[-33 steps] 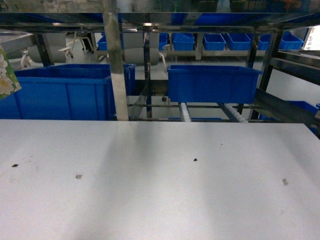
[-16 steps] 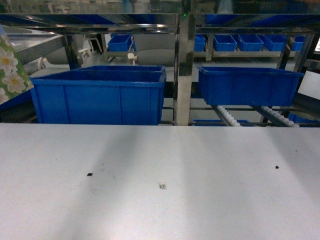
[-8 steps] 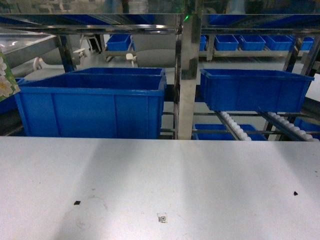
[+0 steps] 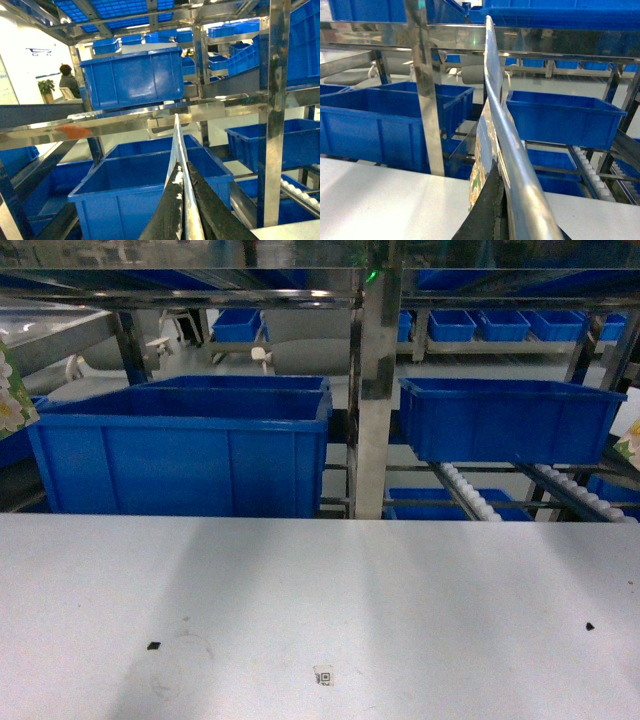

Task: Move flower gift bag to table near conveyor

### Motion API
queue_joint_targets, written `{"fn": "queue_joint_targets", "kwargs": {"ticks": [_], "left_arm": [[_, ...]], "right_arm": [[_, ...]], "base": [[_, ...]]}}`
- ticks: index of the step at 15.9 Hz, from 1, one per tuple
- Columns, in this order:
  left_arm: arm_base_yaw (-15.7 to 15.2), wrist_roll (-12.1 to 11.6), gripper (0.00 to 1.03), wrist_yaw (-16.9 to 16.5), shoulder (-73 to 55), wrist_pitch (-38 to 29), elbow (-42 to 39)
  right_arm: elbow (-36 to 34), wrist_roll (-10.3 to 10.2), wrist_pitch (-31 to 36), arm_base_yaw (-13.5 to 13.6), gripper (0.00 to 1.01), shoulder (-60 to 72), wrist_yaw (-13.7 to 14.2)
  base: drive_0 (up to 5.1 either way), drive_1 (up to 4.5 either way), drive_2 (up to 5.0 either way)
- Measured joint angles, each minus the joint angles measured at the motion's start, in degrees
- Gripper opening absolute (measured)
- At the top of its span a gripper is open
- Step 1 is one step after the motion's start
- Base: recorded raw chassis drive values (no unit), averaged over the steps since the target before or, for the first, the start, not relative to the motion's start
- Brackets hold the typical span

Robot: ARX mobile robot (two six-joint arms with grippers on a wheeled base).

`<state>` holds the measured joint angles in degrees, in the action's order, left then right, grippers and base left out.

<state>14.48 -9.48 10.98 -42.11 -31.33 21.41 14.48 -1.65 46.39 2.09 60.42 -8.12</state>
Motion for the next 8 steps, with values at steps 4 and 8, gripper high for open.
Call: {"fn": "queue_joint_targets", "kwargs": {"ticks": [4, 8], "left_arm": [[0.00, 0.00, 0.02, 0.00, 0.00, 0.02, 0.00], [0.00, -0.02, 0.02, 0.00, 0.00, 0.02, 0.00]], "right_arm": [[4.04, -0.85, 10.08, -4.17, 0.02, 19.23, -3.02], [5.49, -3.76, 15.54, -5.14, 0.02, 31.65, -5.20]], "base": [[0.0, 0.00, 0.0], [0.0, 0.00, 0.0]]}}
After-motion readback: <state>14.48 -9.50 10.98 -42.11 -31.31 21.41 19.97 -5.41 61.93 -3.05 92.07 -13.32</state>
